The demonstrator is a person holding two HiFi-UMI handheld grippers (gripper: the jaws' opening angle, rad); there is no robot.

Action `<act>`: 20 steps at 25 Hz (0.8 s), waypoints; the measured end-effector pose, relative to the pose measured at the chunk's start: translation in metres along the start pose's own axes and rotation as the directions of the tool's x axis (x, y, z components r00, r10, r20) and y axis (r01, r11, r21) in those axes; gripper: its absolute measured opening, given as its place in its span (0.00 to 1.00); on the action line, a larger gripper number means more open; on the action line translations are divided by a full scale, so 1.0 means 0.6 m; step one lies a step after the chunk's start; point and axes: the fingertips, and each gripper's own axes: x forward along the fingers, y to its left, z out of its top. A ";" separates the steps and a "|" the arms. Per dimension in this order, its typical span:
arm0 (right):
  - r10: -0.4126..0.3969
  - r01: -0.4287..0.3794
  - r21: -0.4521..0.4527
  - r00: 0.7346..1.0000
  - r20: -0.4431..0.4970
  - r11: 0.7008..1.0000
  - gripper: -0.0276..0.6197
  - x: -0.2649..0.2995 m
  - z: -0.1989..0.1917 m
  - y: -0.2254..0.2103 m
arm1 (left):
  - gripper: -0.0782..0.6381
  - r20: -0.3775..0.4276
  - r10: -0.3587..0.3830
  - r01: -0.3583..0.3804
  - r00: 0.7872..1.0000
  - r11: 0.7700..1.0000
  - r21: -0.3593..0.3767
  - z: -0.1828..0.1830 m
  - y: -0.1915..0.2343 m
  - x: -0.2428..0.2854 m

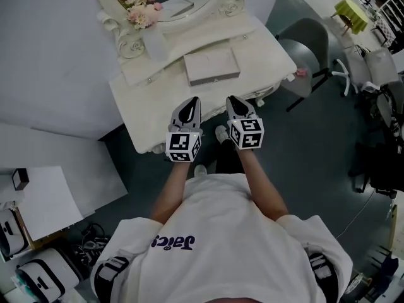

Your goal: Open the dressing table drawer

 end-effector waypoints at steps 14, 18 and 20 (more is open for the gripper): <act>0.060 -0.059 0.012 0.970 -0.237 0.998 0.21 0.189 -0.098 -0.062 | 0.13 -0.095 0.044 -0.051 0.994 0.996 -0.070 -0.080 0.064 0.144; 0.069 -0.066 0.019 0.956 -0.284 0.998 0.25 0.216 -0.125 -0.067 | 0.13 -0.117 0.051 -0.060 0.992 0.996 -0.072 -0.091 0.073 0.155; 0.079 -0.071 0.036 0.946 -0.313 0.997 0.26 0.251 -0.142 -0.074 | 0.13 -0.133 0.054 -0.065 0.990 0.995 -0.078 -0.108 0.094 0.178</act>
